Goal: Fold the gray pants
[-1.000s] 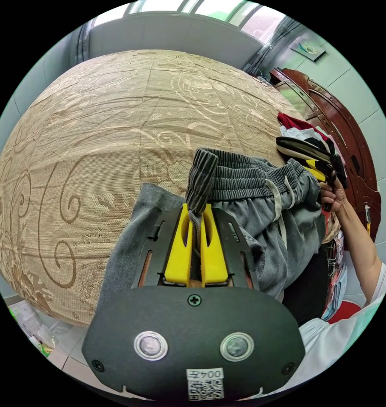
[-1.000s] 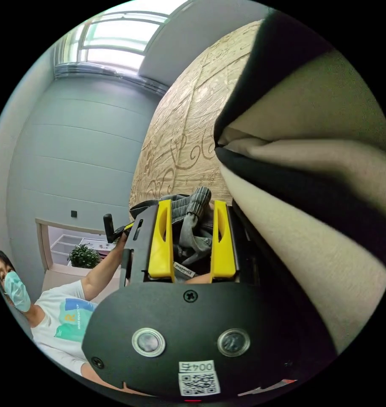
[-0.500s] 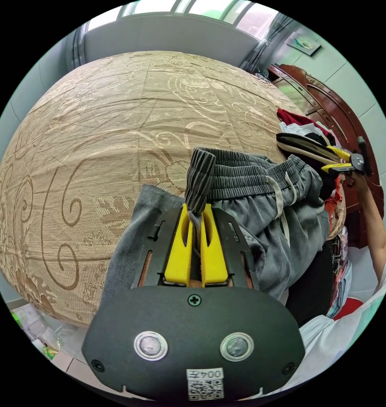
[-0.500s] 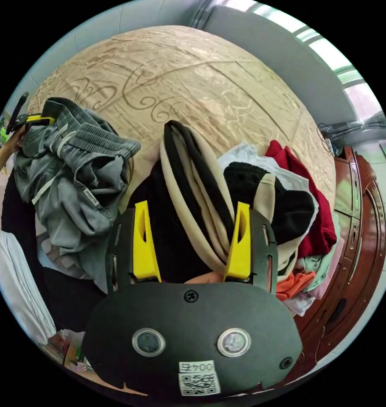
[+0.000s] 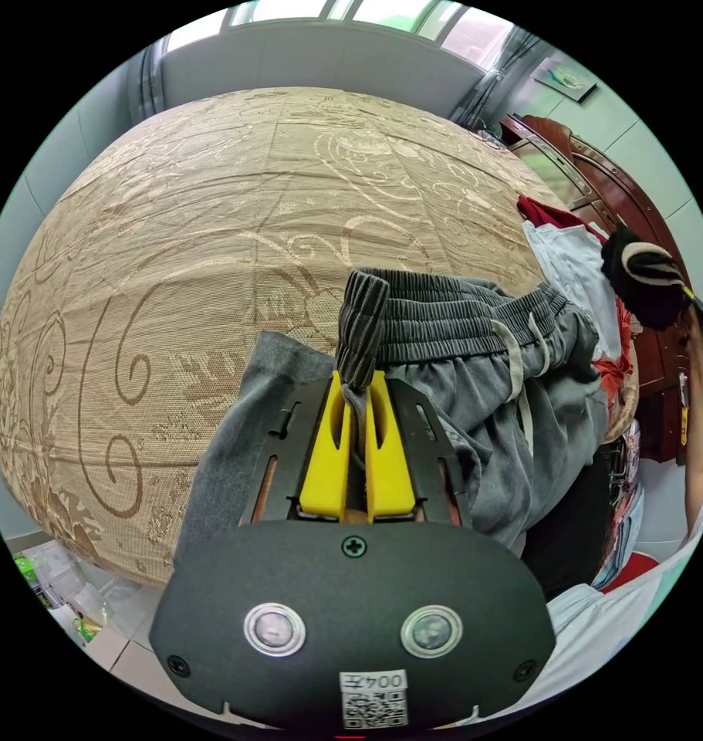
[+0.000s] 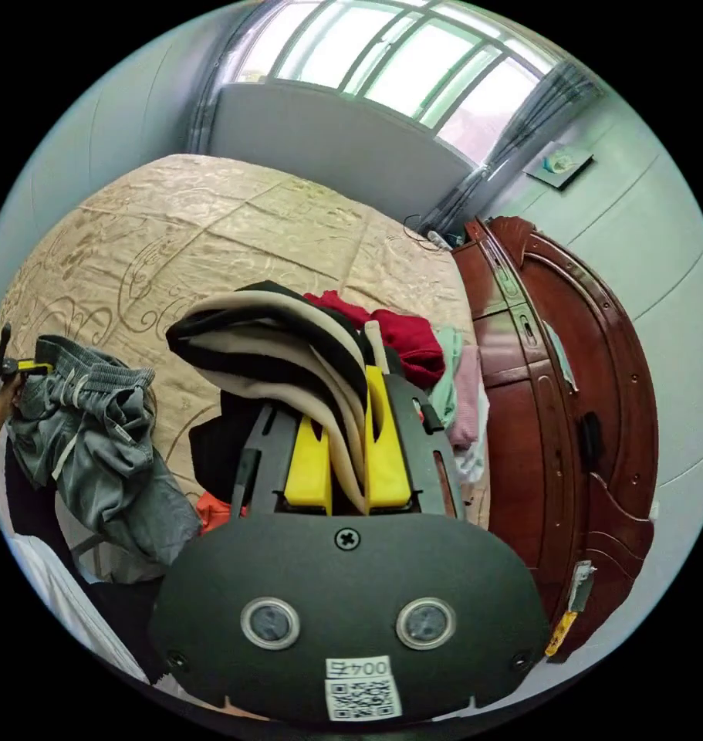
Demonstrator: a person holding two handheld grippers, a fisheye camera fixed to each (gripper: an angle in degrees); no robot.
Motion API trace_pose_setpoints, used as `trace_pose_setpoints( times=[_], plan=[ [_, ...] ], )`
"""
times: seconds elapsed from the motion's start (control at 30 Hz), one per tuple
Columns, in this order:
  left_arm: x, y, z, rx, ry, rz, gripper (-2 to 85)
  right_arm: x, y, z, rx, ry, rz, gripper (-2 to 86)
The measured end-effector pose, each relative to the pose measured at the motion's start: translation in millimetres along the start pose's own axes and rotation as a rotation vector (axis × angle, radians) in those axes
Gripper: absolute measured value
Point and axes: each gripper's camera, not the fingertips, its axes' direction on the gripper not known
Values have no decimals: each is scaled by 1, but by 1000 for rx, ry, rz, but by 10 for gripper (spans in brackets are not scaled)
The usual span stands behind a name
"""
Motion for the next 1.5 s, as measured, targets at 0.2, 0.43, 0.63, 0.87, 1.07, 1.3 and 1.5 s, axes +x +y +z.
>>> trace_pose_setpoints(
  times=[0.2, 0.43, 0.63, 0.87, 1.07, 1.3, 1.5],
  plan=[
    [4, 2, 7, 1, -2, -7, 50, 118, 20, 30, -252, -14, 138, 105],
    [9, 4, 12, -1, -2, -4, 51, 86, 76, 22, -6, -311, 220, 118],
    [13, 7, 15, 4, -6, 2, 51, -36, 138, 124, -260, -282, 66, 192],
    [17, 9, 18, 1, -13, 5, 52, -14, 149, 197, -295, -567, 368, 246],
    [18, 10, 22, 4, -12, -13, 52, -77, 144, 183, -354, -269, 83, 100],
    [20, 9, 24, -5, -15, -10, 52, -4, 151, 96, -245, -187, 58, 56],
    [18, 9, 26, 0, -5, -14, 51, 83, 142, 64, -316, 52, 89, 51]
  ],
)
